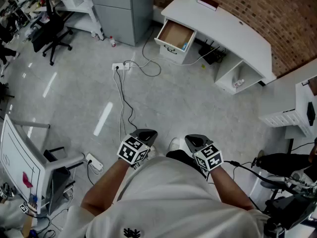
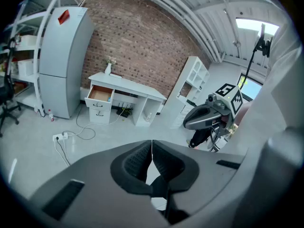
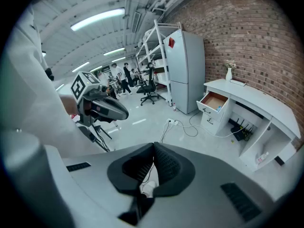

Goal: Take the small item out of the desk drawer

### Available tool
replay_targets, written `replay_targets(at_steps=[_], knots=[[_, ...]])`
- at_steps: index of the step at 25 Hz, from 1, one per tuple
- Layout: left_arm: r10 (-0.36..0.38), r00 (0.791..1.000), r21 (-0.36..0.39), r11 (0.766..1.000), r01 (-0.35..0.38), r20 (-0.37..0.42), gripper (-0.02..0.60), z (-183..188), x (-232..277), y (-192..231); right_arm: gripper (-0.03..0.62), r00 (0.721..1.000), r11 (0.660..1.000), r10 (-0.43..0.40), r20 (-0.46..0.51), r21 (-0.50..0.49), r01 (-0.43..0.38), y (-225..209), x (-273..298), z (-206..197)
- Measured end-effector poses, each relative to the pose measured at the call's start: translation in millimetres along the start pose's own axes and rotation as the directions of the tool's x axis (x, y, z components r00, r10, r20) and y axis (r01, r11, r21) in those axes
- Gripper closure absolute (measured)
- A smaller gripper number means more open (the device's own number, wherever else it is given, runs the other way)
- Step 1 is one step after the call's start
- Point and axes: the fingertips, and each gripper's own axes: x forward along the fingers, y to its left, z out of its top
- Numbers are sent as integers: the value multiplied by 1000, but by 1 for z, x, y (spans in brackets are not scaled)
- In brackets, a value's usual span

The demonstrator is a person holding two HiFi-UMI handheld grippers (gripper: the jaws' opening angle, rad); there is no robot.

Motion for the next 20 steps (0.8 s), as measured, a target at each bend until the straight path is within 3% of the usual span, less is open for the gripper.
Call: replay_targets(at_steps=[13,20], knots=[[24,999,-13,1000,-25,-26,557,7,15,20,565,1000,999,19,6,42,-19,-34,3,10],[61,997,-3,998,-61,-38,555,71,66,41,561,999,999,38,29,34,-39,-108,14,41]])
